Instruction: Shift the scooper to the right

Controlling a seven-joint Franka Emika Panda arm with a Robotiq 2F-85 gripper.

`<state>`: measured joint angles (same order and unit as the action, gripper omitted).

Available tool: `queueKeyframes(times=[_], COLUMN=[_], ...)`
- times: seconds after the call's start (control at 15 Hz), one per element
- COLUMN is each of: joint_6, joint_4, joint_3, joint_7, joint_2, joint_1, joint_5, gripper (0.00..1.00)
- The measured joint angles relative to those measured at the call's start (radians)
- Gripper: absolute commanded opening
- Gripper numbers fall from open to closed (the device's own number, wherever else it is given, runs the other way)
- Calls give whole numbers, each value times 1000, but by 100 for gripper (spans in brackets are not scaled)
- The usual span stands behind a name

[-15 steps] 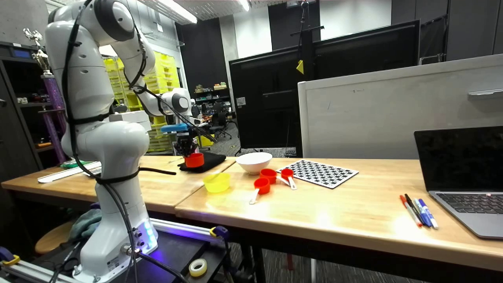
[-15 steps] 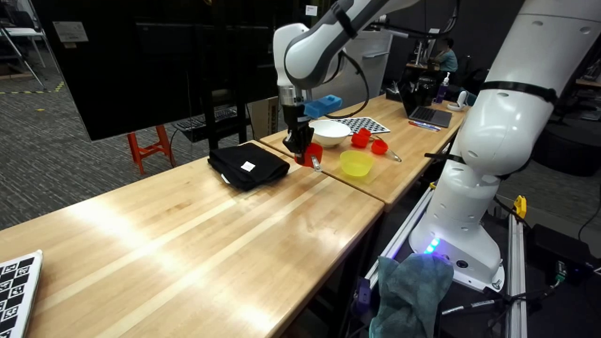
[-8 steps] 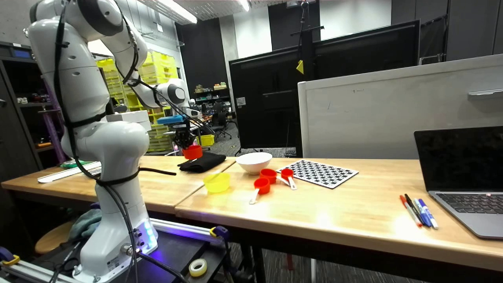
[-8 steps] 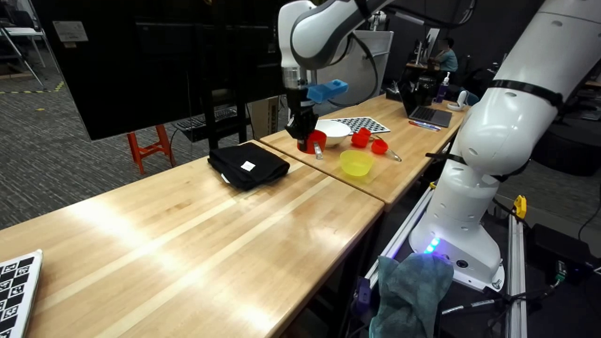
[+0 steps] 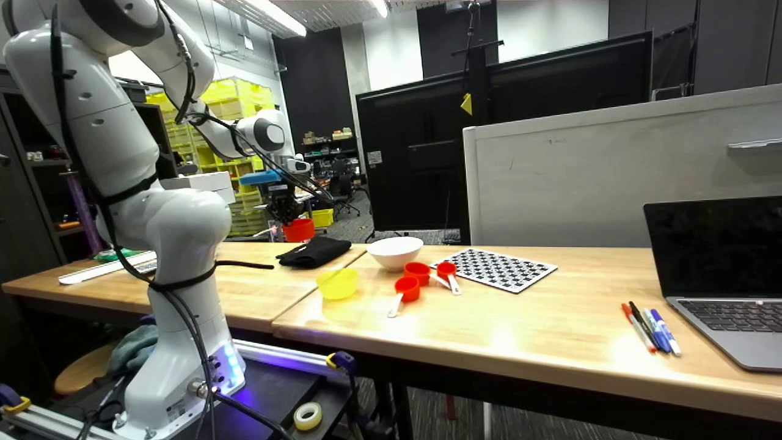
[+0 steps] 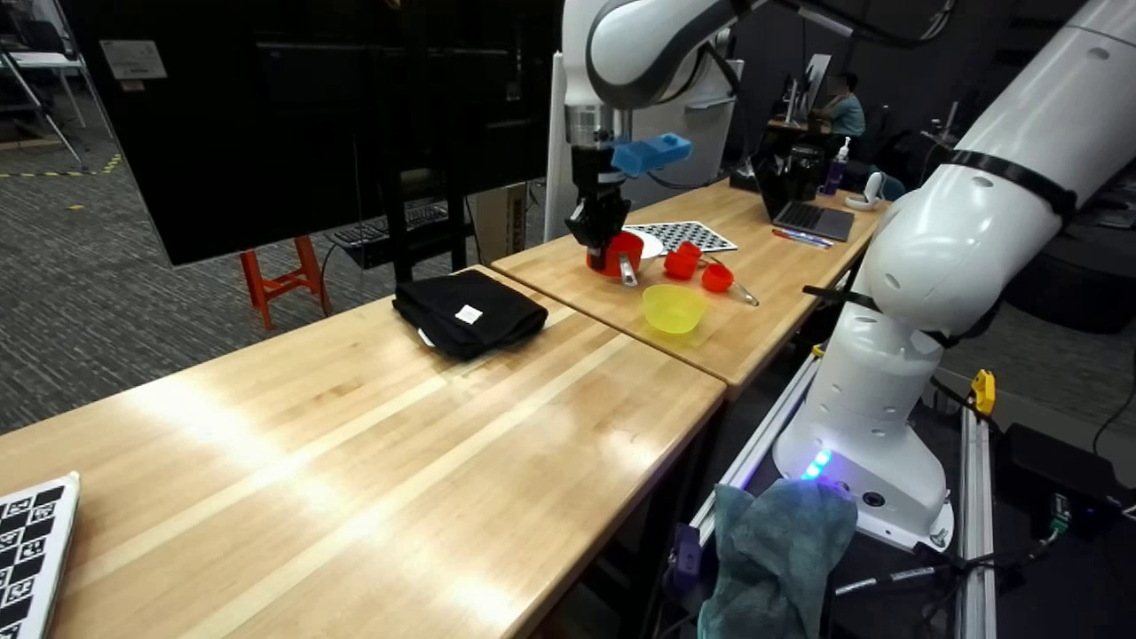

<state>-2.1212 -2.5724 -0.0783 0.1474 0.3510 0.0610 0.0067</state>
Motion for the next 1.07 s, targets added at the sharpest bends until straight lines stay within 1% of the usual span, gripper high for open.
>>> queueKeyframes(times=[0.47, 1.07], joint_6=[71, 87], joint_4=[-50, -93], joint_3=[49, 88], joint_7=[-33, -74], joint_2=[119, 164], joint_1=[-45, -79], joint_5=[0, 0], gripper=[1, 1])
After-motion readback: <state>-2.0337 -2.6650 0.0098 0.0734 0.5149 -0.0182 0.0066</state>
